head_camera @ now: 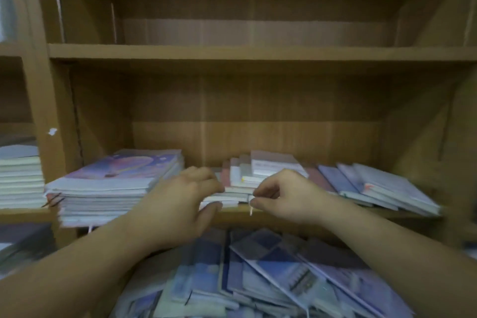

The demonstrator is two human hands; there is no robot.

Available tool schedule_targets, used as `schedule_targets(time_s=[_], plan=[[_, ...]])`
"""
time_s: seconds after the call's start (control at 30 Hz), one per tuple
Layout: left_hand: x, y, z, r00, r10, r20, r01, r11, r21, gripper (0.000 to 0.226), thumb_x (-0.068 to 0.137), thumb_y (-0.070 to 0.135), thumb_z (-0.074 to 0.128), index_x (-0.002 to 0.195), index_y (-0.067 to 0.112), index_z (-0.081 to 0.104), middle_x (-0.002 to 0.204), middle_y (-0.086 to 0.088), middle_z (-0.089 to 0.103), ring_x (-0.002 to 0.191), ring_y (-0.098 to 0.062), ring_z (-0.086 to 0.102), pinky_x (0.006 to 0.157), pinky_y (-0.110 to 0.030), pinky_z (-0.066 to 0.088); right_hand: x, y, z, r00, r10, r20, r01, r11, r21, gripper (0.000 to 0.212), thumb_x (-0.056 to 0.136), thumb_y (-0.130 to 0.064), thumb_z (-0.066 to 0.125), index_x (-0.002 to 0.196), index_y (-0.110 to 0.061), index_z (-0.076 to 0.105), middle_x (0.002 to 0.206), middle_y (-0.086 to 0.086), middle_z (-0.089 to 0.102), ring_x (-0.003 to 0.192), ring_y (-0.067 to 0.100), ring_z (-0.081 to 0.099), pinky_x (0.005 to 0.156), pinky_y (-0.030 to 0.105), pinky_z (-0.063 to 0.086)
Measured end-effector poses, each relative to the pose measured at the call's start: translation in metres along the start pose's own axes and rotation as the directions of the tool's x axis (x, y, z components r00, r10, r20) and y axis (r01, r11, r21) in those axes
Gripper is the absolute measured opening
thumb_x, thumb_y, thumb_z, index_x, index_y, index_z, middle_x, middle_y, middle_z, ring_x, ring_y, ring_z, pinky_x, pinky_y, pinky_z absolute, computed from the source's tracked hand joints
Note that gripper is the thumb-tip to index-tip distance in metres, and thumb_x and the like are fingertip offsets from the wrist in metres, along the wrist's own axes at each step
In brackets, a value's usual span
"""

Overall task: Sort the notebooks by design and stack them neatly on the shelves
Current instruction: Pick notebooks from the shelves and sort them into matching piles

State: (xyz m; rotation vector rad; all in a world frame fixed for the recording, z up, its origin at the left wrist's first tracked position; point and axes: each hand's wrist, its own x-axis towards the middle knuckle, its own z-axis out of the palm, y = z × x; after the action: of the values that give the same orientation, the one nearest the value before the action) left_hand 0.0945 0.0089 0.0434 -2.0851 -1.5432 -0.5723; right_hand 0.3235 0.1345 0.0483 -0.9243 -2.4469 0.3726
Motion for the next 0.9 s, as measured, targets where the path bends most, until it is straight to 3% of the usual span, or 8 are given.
schedule_targets(time_s=[0.1, 0.2, 0.37, 0.5, 0.63, 0.73, 0.83, 0.9], plan=[[0.030, 0.043, 0.034, 0.997, 0.066, 0.048, -0.057, 0.985, -0.162, 0.035, 0.090, 0.047, 0.053, 0.117, 0.031, 0.068, 0.118, 0.011, 0.061, 0.109, -0.012, 0.061, 0.090, -0.033, 0.054, -0.027, 0.046, -0.020, 0.994, 0.032, -0.106, -0.024, 0.997, 0.069, 0.013, 0.087, -0.036, 0.074, 0.086, -0.024, 0.079, 0.083, -0.014, 0.076, 0.081, -0.001, 0.069, 0.078, 0.026, 0.055], [0.055, 0.074, 0.069, 0.988, 0.133, 0.081, -0.109, 0.962, -0.251, 0.040, 0.091, 0.047, 0.055, 0.127, 0.032, 0.063, 0.133, 0.012, 0.053, 0.121, -0.011, 0.054, 0.100, -0.026, 0.046, -0.048, 0.090, -0.038, 0.963, 0.106, -0.247, -0.090, 0.993, 0.073, 0.018, 0.089, -0.031, 0.074, 0.102, -0.020, 0.080, 0.095, -0.013, 0.076, 0.091, -0.005, 0.067, 0.082, 0.014, 0.050], [0.112, 0.112, 0.108, 0.980, 0.191, 0.064, -0.161, 0.933, -0.321, 0.041, 0.091, 0.045, 0.056, 0.128, 0.029, 0.064, 0.138, 0.006, 0.054, 0.126, -0.017, 0.054, 0.100, -0.033, 0.049, -0.083, 0.160, -0.069, 0.891, 0.124, -0.438, -0.164, 0.985, -0.054, 0.035, 0.089, -0.041, 0.073, 0.117, -0.022, 0.075, 0.110, -0.015, 0.070, 0.108, 0.006, 0.064, 0.095, 0.026, 0.049], [0.172, 0.139, 0.135, 0.974, 0.203, 0.101, -0.171, 0.951, -0.259, 0.049, 0.086, 0.051, 0.048, 0.124, 0.024, 0.063, 0.127, 0.001, 0.058, 0.117, -0.023, 0.058, 0.093, -0.038, 0.052, -0.095, 0.191, -0.086, 0.833, -0.007, -0.554, -0.190, 0.936, -0.297, 0.052, 0.086, -0.057, 0.064, 0.122, -0.021, 0.072, 0.099, -0.009, 0.056, 0.096, 0.016, 0.057, 0.079, 0.032, 0.049], [0.209, 0.153, 0.156, 0.962, 0.140, 0.235, -0.128, 0.989, -0.068, 0.056, 0.087, 0.053, 0.052, 0.139, 0.031, 0.049, 0.125, -0.003, 0.063, 0.115, -0.030, 0.060, 0.088, -0.039, 0.052, -0.096, 0.219, -0.100, 0.900, 0.292, -0.323, -0.368, 0.906, -0.206, 0.100, 0.061, -0.089, 0.065, 0.147, -0.041, 0.046, 0.139, -0.015, 0.048, 0.131, 0.008, 0.044, 0.105, 0.027, 0.040], [0.219, 0.159, 0.161, 0.959, 0.184, 0.215, -0.212, 0.970, 0.116, 0.055, 0.095, 0.051, 0.050, 0.147, 0.035, 0.040, 0.121, -0.005, 0.068, 0.110, -0.033, 0.062, 0.077, -0.036, 0.045, -0.098, 0.234, -0.093, 0.900, 0.364, -0.241, -0.422, 0.868, -0.263, 0.106, 0.057, -0.091, 0.065, 0.151, -0.055, 0.030, 0.160, -0.014, 0.035, 0.146, 0.009, 0.033, 0.116, 0.030, 0.034], [0.220, 0.158, 0.163, 0.944, 0.302, 0.135, -0.325, 0.922, 0.211, 0.053, 0.090, 0.044, 0.058, 0.140, 0.029, 0.053, 0.090, -0.007, 0.072, 0.080, -0.030, 0.068, 0.057, -0.033, 0.036, -0.097, 0.237, -0.084, 0.866, 0.299, -0.400, -0.432, 0.851, -0.300, 0.089, 0.067, -0.078, 0.072, 0.146, -0.058, 0.037, 0.156, -0.016, 0.042, 0.142, 0.008, 0.039, 0.112, 0.028, 0.035], [0.216, 0.156, 0.163, 0.930, 0.332, 0.154, -0.365, 0.879, 0.306, 0.056, 0.061, 0.039, 0.078, 0.114, 0.021, 0.073, 0.054, -0.005, 0.060, 0.044, -0.025, 0.058, 0.040, -0.026, 0.022, -0.097, 0.236, -0.083, 0.854, 0.304, -0.423, -0.441, 0.855, -0.275, 0.083, 0.068, -0.078, 0.071, 0.143, -0.060, 0.040, 0.154, -0.018, 0.044, 0.141, 0.007, 0.041, 0.113, 0.034, 0.038]])
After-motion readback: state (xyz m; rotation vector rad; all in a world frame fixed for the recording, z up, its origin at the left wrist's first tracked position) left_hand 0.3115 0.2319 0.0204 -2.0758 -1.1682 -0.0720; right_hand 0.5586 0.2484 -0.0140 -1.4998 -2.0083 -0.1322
